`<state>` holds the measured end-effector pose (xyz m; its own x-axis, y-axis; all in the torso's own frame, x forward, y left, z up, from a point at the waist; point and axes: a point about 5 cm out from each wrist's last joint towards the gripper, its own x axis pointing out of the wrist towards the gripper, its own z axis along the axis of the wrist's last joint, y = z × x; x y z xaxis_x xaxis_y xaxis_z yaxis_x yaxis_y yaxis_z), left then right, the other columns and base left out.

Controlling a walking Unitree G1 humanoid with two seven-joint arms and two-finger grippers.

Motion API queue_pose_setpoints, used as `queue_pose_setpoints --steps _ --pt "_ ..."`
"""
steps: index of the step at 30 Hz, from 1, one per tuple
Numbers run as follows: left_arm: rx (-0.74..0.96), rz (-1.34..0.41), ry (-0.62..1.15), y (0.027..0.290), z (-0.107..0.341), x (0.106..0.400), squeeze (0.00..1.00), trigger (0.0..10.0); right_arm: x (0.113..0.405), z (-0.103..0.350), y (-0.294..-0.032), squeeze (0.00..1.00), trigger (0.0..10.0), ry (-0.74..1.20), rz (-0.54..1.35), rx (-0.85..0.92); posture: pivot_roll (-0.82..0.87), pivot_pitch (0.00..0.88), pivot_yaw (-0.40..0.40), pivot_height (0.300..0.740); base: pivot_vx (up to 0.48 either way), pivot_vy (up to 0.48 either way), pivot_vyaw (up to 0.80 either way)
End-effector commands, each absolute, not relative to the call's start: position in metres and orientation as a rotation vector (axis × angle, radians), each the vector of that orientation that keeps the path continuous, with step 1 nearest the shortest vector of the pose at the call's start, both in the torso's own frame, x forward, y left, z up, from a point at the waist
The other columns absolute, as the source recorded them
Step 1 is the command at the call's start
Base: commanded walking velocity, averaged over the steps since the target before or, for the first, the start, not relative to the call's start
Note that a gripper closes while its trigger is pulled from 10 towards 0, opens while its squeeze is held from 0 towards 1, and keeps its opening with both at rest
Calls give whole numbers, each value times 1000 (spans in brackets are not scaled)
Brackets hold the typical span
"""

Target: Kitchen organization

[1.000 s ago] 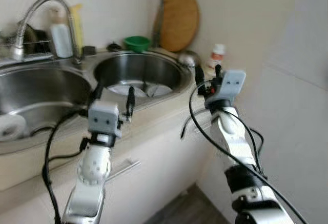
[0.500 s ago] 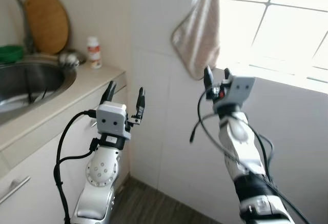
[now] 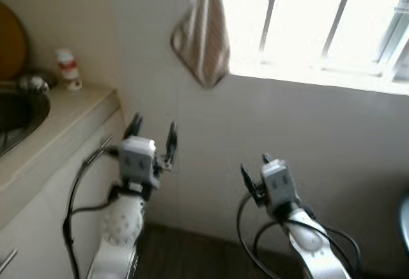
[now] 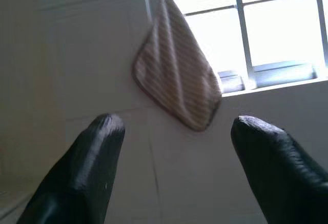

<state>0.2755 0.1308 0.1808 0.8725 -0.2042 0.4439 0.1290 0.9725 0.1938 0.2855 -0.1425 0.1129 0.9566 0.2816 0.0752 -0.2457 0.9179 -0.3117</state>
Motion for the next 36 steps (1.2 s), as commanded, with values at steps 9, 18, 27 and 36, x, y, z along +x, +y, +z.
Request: queue_pose_setpoints --steps 9,18,27,36 --pt "223 -216 -444 124 178 280 0 10000 287 139 -146 0 10000 -210 142 -323 103 0 -57 740 0 -32 -800" --pt "254 -206 -427 126 176 280 0 10000 299 147 -139 0 10000 -206 121 -263 113 0 -64 740 0 -459 -800" --pt "244 -200 -422 126 175 279 0 10000 304 147 -142 0 10000 -181 92 -236 113 0 -67 740 0 -480 -800" --pt "205 -190 -422 126 175 280 0 10000 313 145 -154 0 10000 -117 10 -132 110 0 -66 740 0 -160 -800"
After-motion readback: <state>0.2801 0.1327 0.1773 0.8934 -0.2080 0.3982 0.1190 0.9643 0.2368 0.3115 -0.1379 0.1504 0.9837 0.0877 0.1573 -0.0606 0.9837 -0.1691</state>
